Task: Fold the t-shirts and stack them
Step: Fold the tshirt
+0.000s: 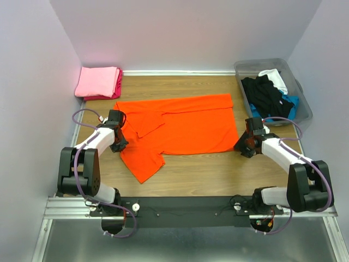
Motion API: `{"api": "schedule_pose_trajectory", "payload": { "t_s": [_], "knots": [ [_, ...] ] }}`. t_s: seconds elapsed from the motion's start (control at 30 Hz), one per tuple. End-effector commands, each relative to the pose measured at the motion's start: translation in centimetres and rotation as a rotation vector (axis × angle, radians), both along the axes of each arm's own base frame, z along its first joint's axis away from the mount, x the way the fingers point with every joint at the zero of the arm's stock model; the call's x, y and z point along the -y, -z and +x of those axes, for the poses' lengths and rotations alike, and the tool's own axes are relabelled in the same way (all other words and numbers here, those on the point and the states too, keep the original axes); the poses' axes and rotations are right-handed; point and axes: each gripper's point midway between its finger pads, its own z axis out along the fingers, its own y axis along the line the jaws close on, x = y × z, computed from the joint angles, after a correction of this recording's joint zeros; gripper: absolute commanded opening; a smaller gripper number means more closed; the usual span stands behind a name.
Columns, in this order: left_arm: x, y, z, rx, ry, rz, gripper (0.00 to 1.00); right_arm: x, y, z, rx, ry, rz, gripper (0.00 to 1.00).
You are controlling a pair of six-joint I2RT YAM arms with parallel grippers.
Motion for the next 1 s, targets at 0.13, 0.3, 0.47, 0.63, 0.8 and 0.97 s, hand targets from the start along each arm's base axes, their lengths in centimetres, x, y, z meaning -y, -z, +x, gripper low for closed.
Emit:
{"api": "schedule_pose_trajectory", "payload": {
  "t_s": [0.13, 0.3, 0.47, 0.63, 0.8, 0.97],
  "knots": [
    [-0.1, 0.7, -0.8, -0.037, 0.016, -0.004, 0.0, 0.3, -1.6, 1.1, 0.09, 0.037, 0.008, 0.5],
    [-0.1, 0.8, -0.7, -0.041, 0.019, -0.005, 0.0, 0.3, -0.2, 0.6, 0.03, 0.048, 0.006, 0.5],
    [-0.1, 0.8, -0.8, -0.042, 0.02, -0.007, 0.0, 0.8, 0.8, -0.1, -0.003, 0.068, -0.014, 0.49],
    [-0.1, 0.7, -0.8, -0.04, 0.019, -0.01, 0.0, 1.2, 1.9, -0.5, -0.043, 0.076, -0.039, 0.49],
    [-0.1, 0.6, -0.8, -0.04, 0.022, -0.013, 0.0, 1.9, 2.3, -0.8, -0.06, 0.068, -0.083, 0.49],
    [-0.1, 0.5, -0.7, -0.034, 0.024, -0.018, 0.0, 2.1, 2.5, -1.1, -0.078, 0.049, -0.096, 0.43]
  ]
}}
